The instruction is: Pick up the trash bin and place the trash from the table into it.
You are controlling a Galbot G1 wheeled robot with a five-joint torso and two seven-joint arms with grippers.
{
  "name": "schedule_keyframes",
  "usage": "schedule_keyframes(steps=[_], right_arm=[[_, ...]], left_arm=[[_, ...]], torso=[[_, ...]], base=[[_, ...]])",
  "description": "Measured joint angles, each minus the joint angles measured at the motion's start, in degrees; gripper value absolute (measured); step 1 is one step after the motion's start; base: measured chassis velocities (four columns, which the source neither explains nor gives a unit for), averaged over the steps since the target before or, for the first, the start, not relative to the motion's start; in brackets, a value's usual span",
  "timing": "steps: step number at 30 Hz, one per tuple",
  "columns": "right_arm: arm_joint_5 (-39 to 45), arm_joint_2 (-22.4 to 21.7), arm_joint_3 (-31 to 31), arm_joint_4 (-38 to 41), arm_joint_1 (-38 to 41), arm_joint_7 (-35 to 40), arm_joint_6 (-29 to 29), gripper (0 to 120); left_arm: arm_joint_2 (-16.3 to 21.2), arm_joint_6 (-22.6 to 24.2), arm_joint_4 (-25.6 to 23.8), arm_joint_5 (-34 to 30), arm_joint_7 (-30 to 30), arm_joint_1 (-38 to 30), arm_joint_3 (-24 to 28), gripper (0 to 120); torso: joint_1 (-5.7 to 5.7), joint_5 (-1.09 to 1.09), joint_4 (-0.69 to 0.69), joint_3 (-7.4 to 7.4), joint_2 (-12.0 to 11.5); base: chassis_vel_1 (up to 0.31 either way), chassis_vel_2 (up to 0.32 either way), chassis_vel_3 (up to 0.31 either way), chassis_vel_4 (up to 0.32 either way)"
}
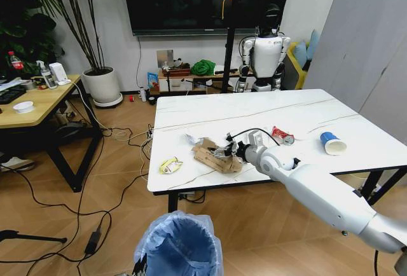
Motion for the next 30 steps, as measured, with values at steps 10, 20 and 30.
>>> schedule_keyframes(steps=[10, 20, 30], right_arm=[[0.02, 0.98, -2.26, -1.27, 0.59, -0.12, -0.21, 100], [0.20, 1.63, -2.35, -2.83, 1.25, -0.05, 0.12, 84], [0.45, 1.43, -3.40, -2.73, 1.72, 0.04, 0.18, 46]], left_arm=[[0.15, -0.17, 0.04, -0.37, 0.00, -0.14, -0.24, 0], [0.29, -0.09, 0.05, -0.59, -0.03, -0.33, -0.36, 0], [0.49, 0.04, 0.14, -0.90, -0.11, -0.59, -0.48, 0]], torso=[[0.00, 0.00, -0.01, 0.00, 0.00], [0.00, 0.01, -0.01, 0.00, 0.00], [0.00, 0.00, -0.01, 0.00, 0.00]], base=[[0.000, 0.000, 0.000, 0.000], [0.000, 0.000, 0.000, 0.000], [0.000, 0.000, 0.000, 0.000]])
